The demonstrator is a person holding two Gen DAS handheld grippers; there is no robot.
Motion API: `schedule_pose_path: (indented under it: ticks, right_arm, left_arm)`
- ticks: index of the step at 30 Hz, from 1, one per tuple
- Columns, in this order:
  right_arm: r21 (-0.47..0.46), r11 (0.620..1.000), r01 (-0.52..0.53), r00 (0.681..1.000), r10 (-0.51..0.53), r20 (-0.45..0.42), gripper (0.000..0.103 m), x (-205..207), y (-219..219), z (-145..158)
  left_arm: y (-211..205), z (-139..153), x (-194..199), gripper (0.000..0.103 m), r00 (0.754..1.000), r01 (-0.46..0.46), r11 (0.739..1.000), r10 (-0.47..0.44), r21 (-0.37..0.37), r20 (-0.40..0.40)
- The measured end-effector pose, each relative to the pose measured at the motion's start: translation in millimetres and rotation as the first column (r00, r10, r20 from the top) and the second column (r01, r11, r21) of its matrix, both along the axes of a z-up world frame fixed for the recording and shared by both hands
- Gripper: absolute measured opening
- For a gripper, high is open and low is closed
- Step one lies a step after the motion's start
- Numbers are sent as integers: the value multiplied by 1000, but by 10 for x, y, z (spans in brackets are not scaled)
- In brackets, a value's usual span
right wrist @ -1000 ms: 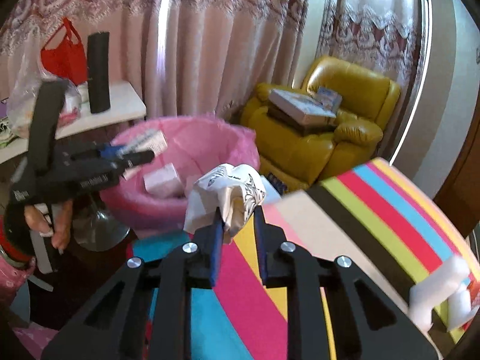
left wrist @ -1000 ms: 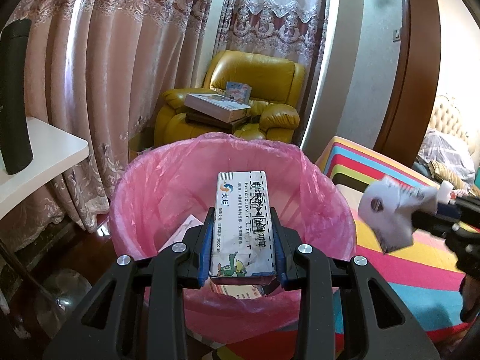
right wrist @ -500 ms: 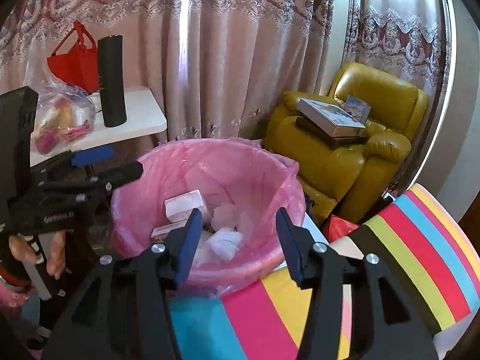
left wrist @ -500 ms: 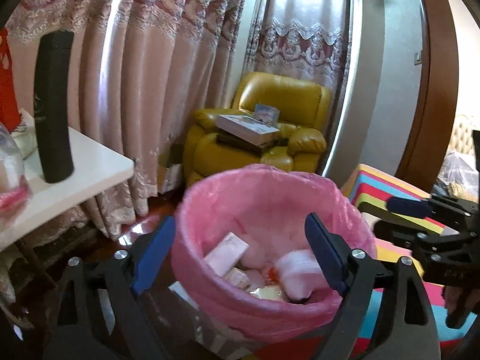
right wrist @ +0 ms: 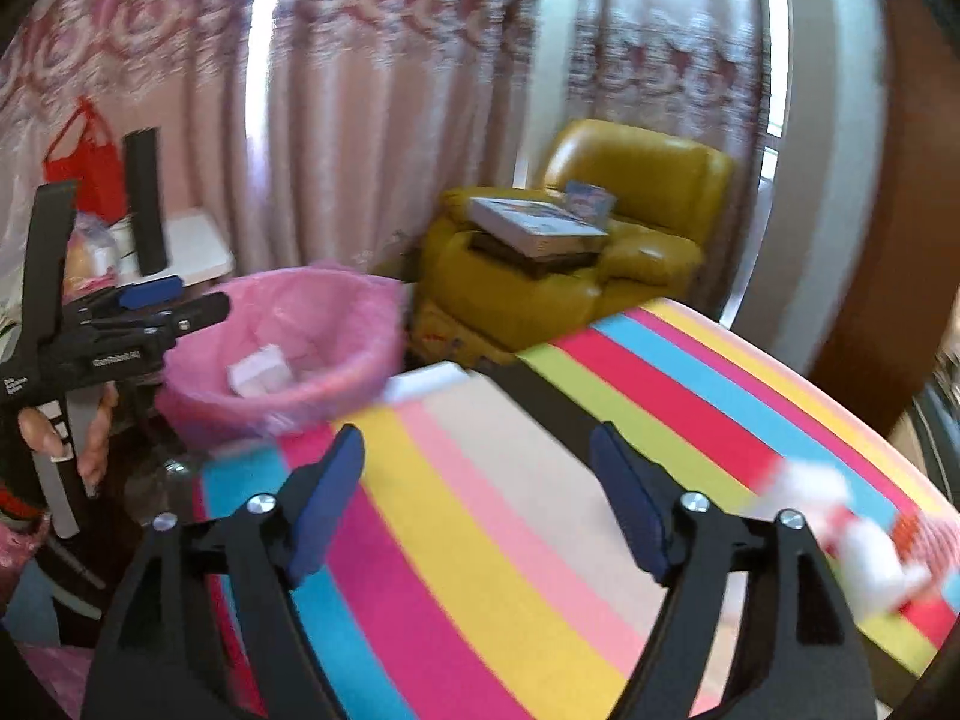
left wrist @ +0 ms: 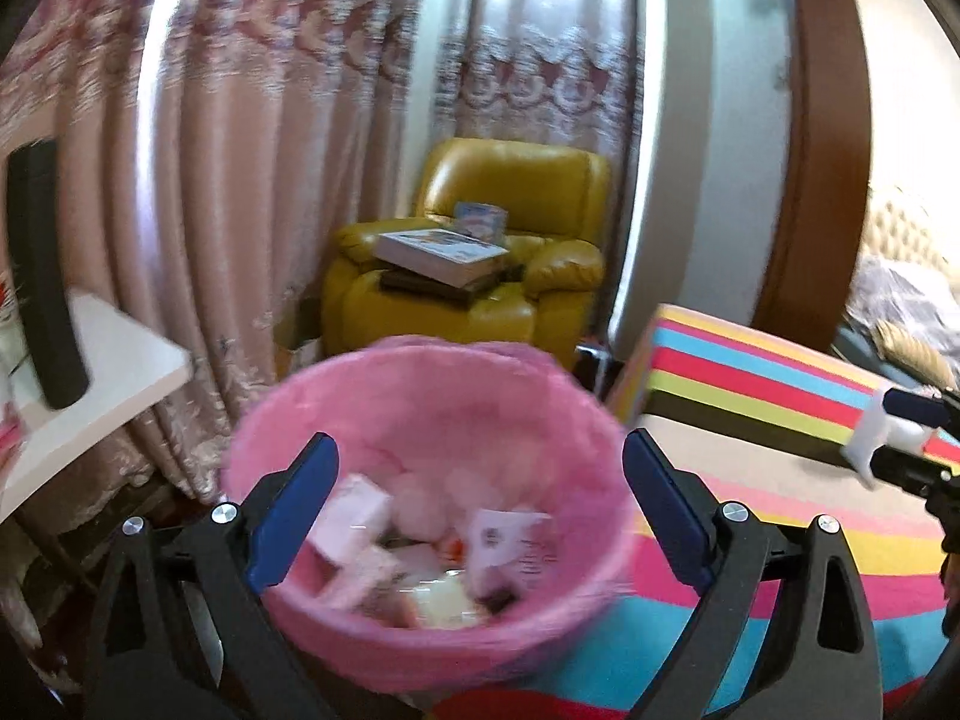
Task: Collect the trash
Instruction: 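Move both tools back over the bed toward the foam pieces, then grasp the white foam block with the left tool while the right tool grasps the pink foam net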
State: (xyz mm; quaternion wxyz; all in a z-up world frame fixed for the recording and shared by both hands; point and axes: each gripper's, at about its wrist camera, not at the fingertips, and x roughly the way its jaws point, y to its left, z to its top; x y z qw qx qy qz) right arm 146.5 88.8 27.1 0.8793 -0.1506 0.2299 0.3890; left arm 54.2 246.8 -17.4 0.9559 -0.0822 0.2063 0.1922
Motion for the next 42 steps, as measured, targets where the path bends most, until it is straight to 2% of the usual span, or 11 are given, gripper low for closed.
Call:
schedule_pose_path:
  ticks: [5, 9, 14, 19, 22, 25, 33, 36, 39, 42]
  right_arm:
    - [14, 987, 157, 987, -157, -16, 83, 179, -792, -63]
    - [32, 961, 275, 961, -274, -26, 88, 267, -1442, -129]
    - [51, 894, 445, 893, -439, -95, 88, 439, -2253, -298]
    - [56, 847, 528, 841, -513, -172, 88, 649, -2671, -441]
    - [40, 836, 547, 829, -534, -166, 88, 799, -2715, -445]
    - [32, 846, 532, 837, -519, -173, 88, 975, -2718, -443]
    - [31, 828, 559, 812, -540, -221, 88, 1239, -2824, -472]
    - [47, 830, 556, 813, -531, -238, 88, 1218, -2848, -480]
    - [20, 825, 565, 805, -546, -233, 88, 1193, -2864, -550]
    - [18, 823, 568, 796, -544, -264, 88, 1216, -2893, -580]
  left_arm:
    - [-445, 24, 318, 89, 994, 101, 995, -101, -10, -39]
    - [-864, -22, 591, 89, 980, 177, 983, -180, -44, -80]
    - [-1523, -124, 923, 89, 948, 287, 956, -293, -67, -120]
    - [-2115, -190, 1219, 89, 906, 392, 917, -399, -79, -139]
    - [-2343, -201, 1404, 89, 884, 431, 898, -440, -90, -156]
    - [-2456, -205, 1537, 89, 876, 440, 892, -451, -100, -170]
    - [-2531, -184, 1782, 89, 879, 421, 900, -436, -115, -195]
    - [-2603, -234, 1821, 89, 869, 434, 893, -450, -120, -206]
    - [-2642, -292, 1853, 89, 860, 442, 889, -458, -119, -225]
    - [-2663, -307, 1887, 89, 859, 444, 889, -458, -112, -230]
